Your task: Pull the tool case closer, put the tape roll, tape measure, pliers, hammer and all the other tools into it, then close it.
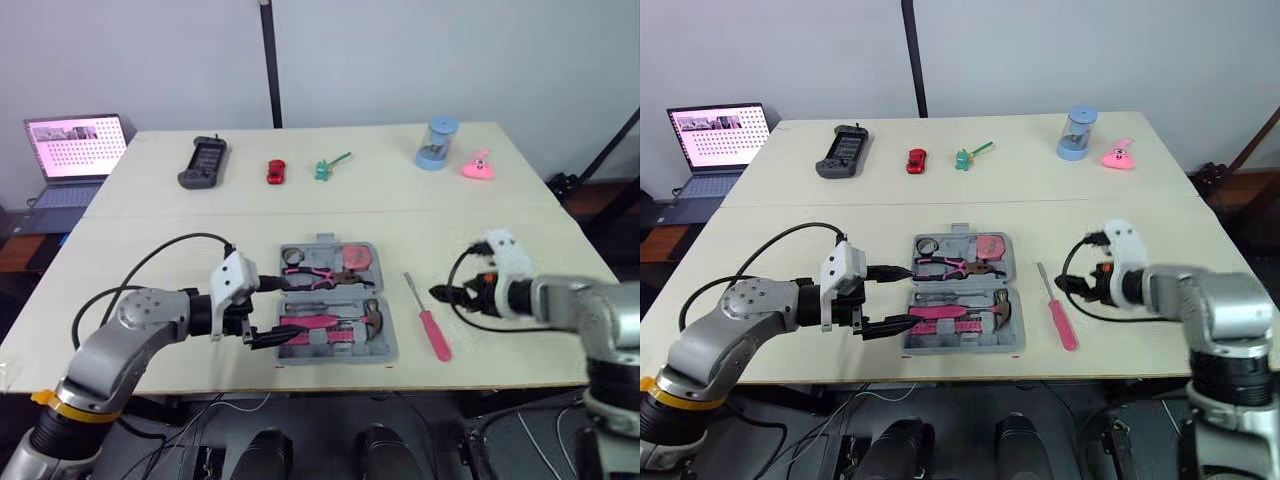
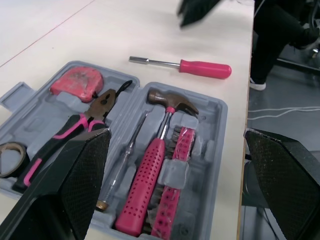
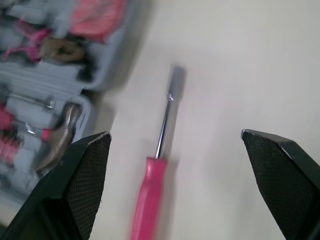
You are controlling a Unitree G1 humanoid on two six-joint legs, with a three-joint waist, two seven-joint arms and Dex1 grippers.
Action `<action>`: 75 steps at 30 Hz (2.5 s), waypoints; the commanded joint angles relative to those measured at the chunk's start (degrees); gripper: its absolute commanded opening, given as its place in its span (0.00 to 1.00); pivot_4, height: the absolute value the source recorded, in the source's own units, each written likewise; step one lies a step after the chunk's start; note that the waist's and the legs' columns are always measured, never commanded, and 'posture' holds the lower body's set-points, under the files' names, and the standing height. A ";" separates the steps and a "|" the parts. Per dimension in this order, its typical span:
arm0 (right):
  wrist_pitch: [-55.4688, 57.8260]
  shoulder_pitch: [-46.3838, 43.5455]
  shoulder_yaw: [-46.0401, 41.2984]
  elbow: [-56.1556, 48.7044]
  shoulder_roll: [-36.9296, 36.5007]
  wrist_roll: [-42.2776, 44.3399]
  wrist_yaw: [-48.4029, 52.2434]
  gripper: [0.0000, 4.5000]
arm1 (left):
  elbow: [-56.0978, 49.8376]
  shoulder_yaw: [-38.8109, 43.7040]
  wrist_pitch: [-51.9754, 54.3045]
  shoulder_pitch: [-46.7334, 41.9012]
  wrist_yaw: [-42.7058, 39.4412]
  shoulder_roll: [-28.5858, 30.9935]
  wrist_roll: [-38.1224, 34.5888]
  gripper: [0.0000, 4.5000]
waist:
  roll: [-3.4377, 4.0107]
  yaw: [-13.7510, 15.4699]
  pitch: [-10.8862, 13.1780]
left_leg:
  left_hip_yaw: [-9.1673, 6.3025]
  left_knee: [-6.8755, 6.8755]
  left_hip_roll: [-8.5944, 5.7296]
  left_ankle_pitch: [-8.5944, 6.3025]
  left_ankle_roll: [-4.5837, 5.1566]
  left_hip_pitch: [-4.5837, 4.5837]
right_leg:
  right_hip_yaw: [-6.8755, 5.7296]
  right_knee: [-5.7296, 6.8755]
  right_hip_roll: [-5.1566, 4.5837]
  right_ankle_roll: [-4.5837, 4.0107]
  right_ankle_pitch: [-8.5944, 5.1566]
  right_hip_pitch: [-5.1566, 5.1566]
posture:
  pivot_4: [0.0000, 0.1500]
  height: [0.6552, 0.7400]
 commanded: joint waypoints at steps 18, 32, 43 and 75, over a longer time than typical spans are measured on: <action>-130.55 -29.84 41.02 53.99 4.55 -61.27 8.79 0.99 | -5.51 6.52 -0.41 8.13 5.22 1.94 0.47 1.00 | -0.10 -1.39 0.26 | 0.28 0.00 0.08 0.15 -0.31 0.03 | 0.19 0.05 -0.03 -0.06 0.07 -0.11 | 1.00 0.22; -130.38 -29.96 42.66 56.33 9.19 -65.48 12.89 0.48 | -7.58 7.83 0.65 10.12 7.71 3.37 0.78 1.00 | -0.35 -1.47 0.15 | 0.09 0.02 0.08 0.15 -0.31 0.07 | 0.20 0.11 0.05 -0.09 0.07 -0.07 | 1.00 0.22; -104.81 -22.16 30.76 49.15 6.10 -44.47 28.81 0.11 | -5.97 5.62 -0.12 8.72 7.15 2.88 1.66 1.00 | -0.42 -1.36 0.14 | 0.01 0.04 0.11 0.15 -0.31 0.10 | 0.23 0.17 0.07 -0.12 0.08 -0.06 | 1.00 0.22; -2.28 -4.99 6.65 13.21 14.78 -22.65 10.06 0.98 | -2.17 2.63 -2.12 3.97 2.26 3.09 3.75 1.00 | -0.41 0.40 0.10 | -0.13 0.04 0.03 0.16 -0.31 0.03 | 0.12 0.15 -0.05 -0.14 0.12 -0.06 | 1.00 0.22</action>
